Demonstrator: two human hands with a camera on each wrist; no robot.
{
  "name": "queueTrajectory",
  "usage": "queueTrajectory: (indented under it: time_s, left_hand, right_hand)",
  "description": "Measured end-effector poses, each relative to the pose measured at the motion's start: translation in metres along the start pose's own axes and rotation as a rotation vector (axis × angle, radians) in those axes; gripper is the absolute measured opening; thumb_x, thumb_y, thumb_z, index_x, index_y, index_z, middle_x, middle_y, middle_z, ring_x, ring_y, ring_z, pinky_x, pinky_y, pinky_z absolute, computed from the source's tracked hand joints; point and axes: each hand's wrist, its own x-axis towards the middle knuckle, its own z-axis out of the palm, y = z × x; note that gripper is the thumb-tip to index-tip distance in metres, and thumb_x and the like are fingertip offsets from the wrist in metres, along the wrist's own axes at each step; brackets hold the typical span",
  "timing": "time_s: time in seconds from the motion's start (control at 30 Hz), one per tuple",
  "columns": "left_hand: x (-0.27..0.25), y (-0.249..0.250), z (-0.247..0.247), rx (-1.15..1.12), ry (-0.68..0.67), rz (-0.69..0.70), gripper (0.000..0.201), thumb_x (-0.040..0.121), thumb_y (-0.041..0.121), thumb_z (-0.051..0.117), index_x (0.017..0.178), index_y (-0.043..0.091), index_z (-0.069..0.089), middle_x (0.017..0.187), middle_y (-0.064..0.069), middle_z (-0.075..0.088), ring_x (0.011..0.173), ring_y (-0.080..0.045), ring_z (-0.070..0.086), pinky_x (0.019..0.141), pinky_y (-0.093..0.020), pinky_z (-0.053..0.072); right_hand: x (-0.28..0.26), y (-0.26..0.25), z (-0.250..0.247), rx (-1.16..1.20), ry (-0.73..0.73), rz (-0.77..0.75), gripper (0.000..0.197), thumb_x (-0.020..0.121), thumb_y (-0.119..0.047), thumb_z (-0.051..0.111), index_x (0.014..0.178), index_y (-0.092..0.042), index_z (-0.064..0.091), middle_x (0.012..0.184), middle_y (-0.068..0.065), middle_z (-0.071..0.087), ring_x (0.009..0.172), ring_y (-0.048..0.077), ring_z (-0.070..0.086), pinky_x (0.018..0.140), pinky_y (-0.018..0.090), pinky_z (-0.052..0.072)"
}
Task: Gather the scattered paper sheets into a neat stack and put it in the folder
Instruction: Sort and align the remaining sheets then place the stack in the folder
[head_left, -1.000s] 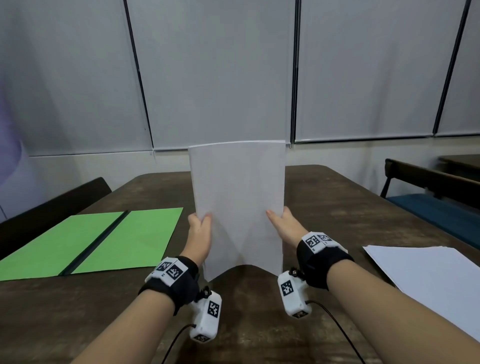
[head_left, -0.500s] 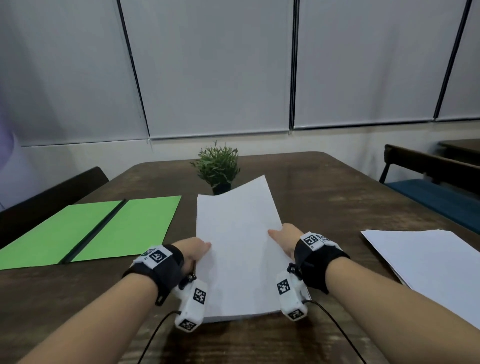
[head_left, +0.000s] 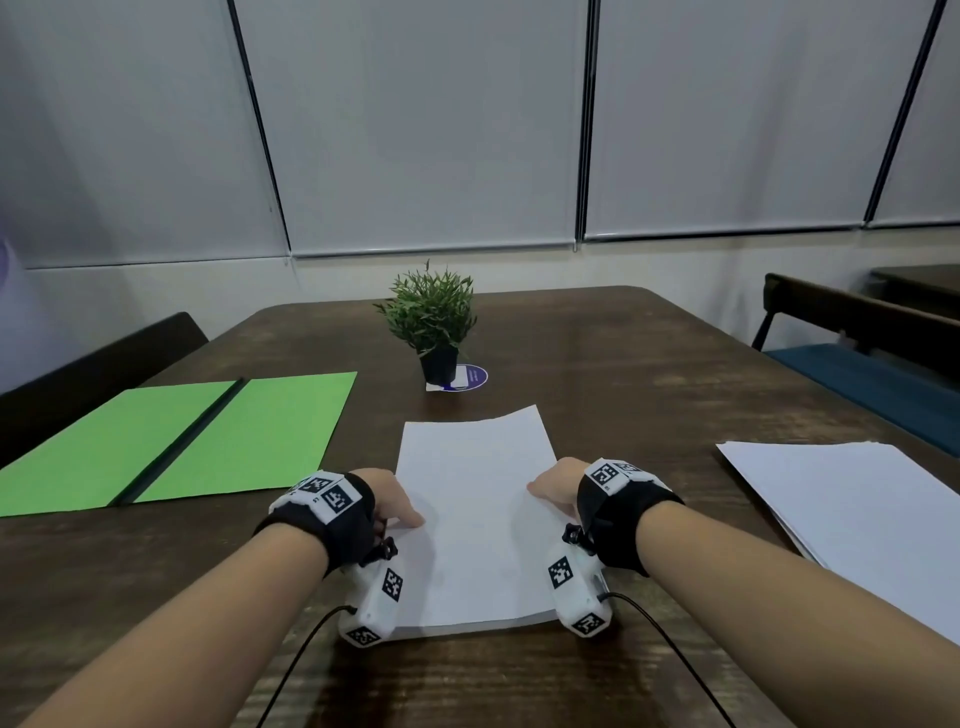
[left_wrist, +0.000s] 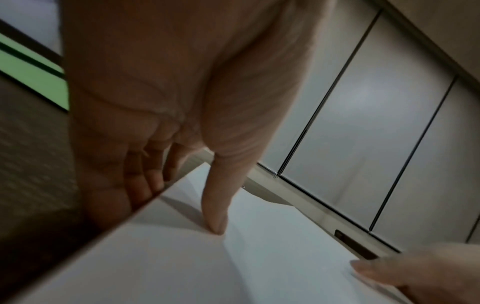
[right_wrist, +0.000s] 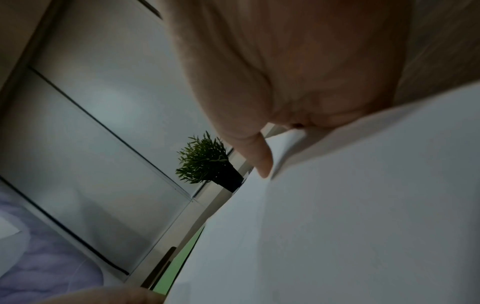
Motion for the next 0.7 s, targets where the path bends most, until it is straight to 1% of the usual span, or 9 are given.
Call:
queueTrajectory:
  time_s: [0.07,0.17,0.27,0.33,0.4,0.47,0.57,0.63,0.7]
  left_hand:
    - [0.008,-0.007,0.0,-0.096,-0.012,0.017,0.032,0.076,0.028,0.078,0.068,0.007,0.054,0.054,-0.007,0.049,0.051,-0.021,0.047,0.058,-0.024,0.042]
    - [0.011,-0.011,-0.005,-0.26,0.028,0.033,0.043,0.079,0.03,0.076,0.059,0.012,0.042,0.048,-0.004,0.032,0.04,-0.017,0.035,0.052,-0.022,0.039]
    - [-0.002,0.007,-0.014,-0.402,0.07,0.067,0.036,0.08,0.032,0.074,0.072,0.006,0.05,0.055,-0.007,0.037,0.051,-0.02,0.038,0.059,-0.029,0.033]
    - [-0.019,0.032,-0.014,-0.496,0.12,0.187,0.034,0.084,0.031,0.07,0.1,0.005,0.054,0.086,-0.011,0.051,0.077,-0.028,0.051,0.068,-0.033,0.043]
    - [-0.042,0.068,-0.001,-0.63,0.059,0.306,0.044,0.089,0.028,0.065,0.123,0.006,0.048,0.12,-0.01,0.049,0.105,-0.027,0.052,0.079,-0.036,0.048]
    - [-0.07,0.11,0.026,-0.752,-0.057,0.383,0.056,0.09,0.027,0.064,0.138,0.007,0.04,0.138,-0.013,0.041,0.117,-0.027,0.049,0.084,-0.037,0.049]
    - [-0.104,0.166,0.082,-0.81,-0.168,0.406,0.052,0.092,0.025,0.062,0.136,0.007,0.041,0.14,-0.016,0.04,0.123,-0.031,0.047,0.092,-0.041,0.049]
    - [-0.121,0.196,0.121,-0.758,-0.236,0.413,0.045,0.092,0.026,0.062,0.13,0.007,0.047,0.13,-0.013,0.048,0.111,-0.031,0.051,0.093,-0.041,0.049]
    - [-0.13,0.218,0.158,-0.719,-0.285,0.415,0.038,0.091,0.024,0.062,0.122,0.006,0.051,0.115,-0.011,0.055,0.096,-0.031,0.054,0.088,-0.038,0.049]
  right_hand:
    - [-0.005,-0.005,-0.002,-0.108,0.006,0.026,0.045,0.094,-0.035,0.055,0.131,-0.009,0.054,0.122,0.008,0.057,0.11,0.026,0.055,0.082,0.026,0.046]
    - [-0.011,-0.011,-0.009,-0.185,0.026,0.055,0.058,0.092,-0.049,0.054,0.136,-0.012,0.049,0.139,0.007,0.051,0.124,0.028,0.05,0.097,0.031,0.039]
    - [-0.016,-0.014,-0.025,-0.177,0.078,-0.003,0.07,0.088,-0.057,0.055,0.135,-0.006,0.049,0.138,0.009,0.052,0.12,0.028,0.052,0.087,0.029,0.039]
    - [-0.028,-0.007,-0.049,-0.145,0.15,-0.028,0.079,0.083,-0.065,0.055,0.133,-0.005,0.051,0.138,0.01,0.053,0.122,0.029,0.052,0.091,0.032,0.04]
    - [-0.05,0.007,-0.081,-0.072,0.24,-0.036,0.085,0.081,-0.066,0.058,0.139,-0.005,0.045,0.144,0.01,0.047,0.129,0.03,0.047,0.102,0.033,0.037]
    - [-0.073,0.033,-0.118,-0.009,0.33,0.008,0.094,0.079,-0.065,0.063,0.145,-0.004,0.035,0.149,0.011,0.04,0.134,0.029,0.042,0.108,0.035,0.034]
    - [-0.094,0.095,-0.169,-0.021,0.45,0.159,0.114,0.059,-0.076,0.069,0.145,-0.009,0.036,0.147,0.013,0.043,0.129,0.033,0.046,0.106,0.041,0.039]
    - [-0.116,0.132,-0.19,-0.064,0.481,0.287,0.118,0.039,-0.085,0.07,0.137,-0.02,0.051,0.142,0.01,0.049,0.12,0.032,0.052,0.099,0.037,0.044]
    - [-0.145,0.16,-0.204,-0.072,0.449,0.387,0.095,0.06,-0.076,0.07,0.136,-0.022,0.052,0.142,0.01,0.048,0.114,0.03,0.055,0.085,0.026,0.043]
